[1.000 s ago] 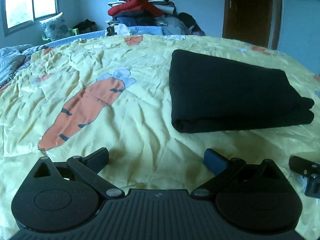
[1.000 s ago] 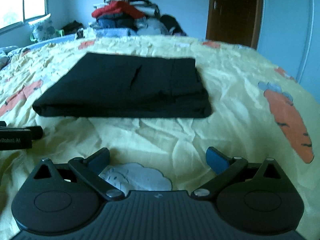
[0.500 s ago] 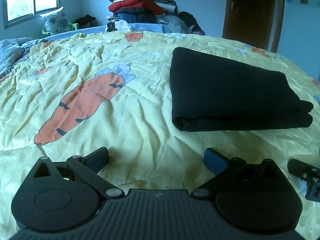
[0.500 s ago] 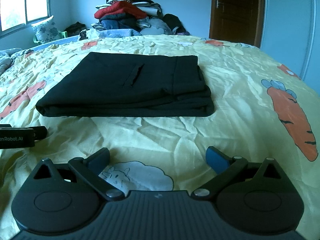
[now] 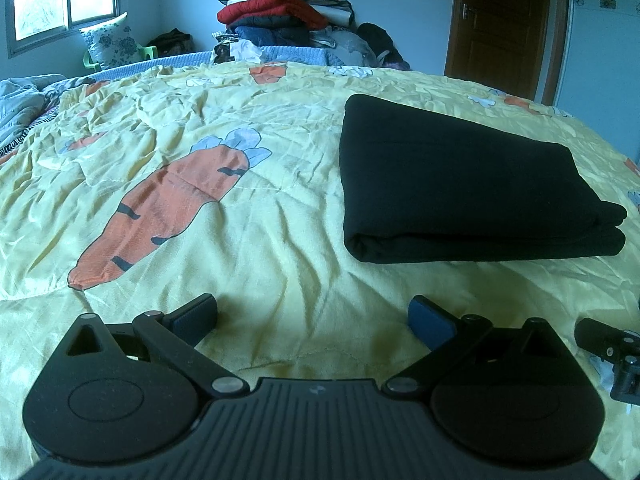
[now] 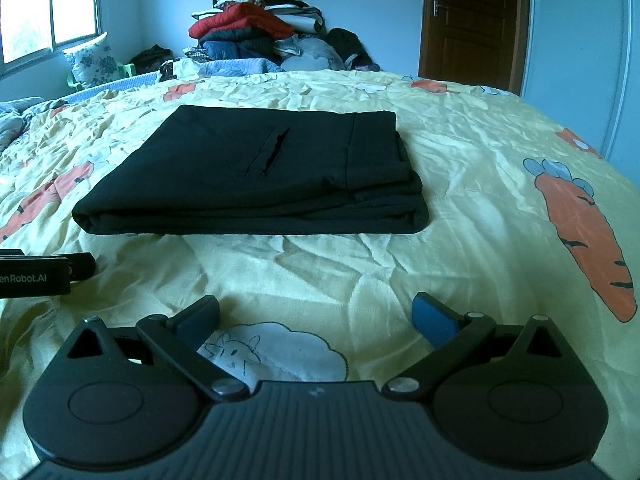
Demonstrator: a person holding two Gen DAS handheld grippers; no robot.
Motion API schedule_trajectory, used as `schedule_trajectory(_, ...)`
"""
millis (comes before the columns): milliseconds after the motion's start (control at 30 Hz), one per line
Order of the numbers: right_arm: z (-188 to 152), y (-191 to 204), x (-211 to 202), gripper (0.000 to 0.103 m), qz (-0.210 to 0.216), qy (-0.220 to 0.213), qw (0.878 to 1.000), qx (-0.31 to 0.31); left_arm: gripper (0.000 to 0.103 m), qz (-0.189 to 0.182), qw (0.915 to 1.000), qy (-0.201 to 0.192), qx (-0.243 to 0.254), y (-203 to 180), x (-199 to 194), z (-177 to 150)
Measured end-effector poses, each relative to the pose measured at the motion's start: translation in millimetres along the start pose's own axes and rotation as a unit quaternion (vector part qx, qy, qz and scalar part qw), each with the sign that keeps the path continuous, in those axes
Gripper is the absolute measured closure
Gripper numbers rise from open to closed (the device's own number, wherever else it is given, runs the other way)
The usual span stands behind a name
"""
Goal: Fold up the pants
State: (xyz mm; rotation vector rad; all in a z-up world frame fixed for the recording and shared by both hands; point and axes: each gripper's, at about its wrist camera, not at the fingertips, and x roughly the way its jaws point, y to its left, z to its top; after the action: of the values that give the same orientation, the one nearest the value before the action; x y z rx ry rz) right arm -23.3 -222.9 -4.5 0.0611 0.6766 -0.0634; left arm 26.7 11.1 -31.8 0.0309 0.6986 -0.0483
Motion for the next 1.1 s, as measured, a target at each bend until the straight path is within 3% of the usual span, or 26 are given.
schedule_trajectory(1100, 0.0, -0.2, -0.1, 0.0, 0.001, 0.0, 1.0, 0.001, 0.0, -0.009, 0.9999, 0.005, 0.005, 0.0, 1.9, 1.0)
